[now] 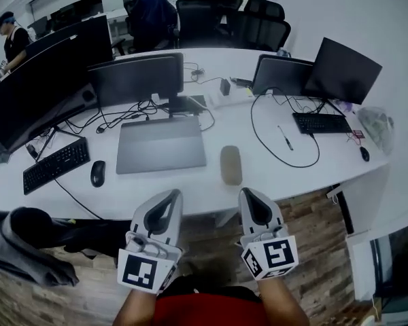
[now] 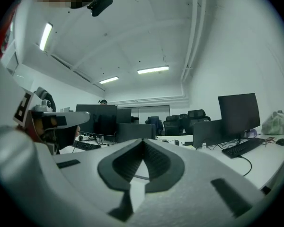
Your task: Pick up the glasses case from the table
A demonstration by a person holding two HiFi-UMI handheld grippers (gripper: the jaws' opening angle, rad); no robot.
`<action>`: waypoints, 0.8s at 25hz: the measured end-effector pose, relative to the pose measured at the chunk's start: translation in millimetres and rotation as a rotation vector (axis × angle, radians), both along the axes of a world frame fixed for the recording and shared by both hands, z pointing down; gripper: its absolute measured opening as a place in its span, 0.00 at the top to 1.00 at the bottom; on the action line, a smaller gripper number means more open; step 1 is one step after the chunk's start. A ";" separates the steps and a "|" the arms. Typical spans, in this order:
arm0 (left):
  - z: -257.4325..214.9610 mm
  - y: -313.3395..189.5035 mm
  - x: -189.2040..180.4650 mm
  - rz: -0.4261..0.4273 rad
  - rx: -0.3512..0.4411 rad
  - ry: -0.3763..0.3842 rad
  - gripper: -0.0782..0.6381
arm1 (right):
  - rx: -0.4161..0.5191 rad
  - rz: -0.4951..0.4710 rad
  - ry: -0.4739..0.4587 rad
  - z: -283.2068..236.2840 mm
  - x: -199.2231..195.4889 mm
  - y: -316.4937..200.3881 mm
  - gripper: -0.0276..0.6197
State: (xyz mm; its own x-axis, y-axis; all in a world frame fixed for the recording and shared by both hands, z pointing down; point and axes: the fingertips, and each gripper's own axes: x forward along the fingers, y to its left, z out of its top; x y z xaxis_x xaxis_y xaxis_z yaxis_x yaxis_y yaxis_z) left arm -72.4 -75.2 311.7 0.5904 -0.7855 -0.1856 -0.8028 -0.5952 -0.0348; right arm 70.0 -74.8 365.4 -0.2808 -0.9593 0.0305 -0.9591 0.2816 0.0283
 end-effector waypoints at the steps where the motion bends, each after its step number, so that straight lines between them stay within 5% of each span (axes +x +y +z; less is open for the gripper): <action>1: 2.8 -11.5 -0.6 0.008 -0.008 0.004 0.88 | -0.010 0.014 0.008 3.9 0.4 -11.2 0.95; 10: 25.1 -85.8 0.9 0.023 -0.070 0.077 0.88 | -0.114 0.101 0.050 53.1 21.7 -93.1 0.91; 20: 48.2 -125.9 19.5 -0.006 -0.099 0.049 0.88 | -0.308 0.164 0.082 129.4 46.5 -157.8 0.59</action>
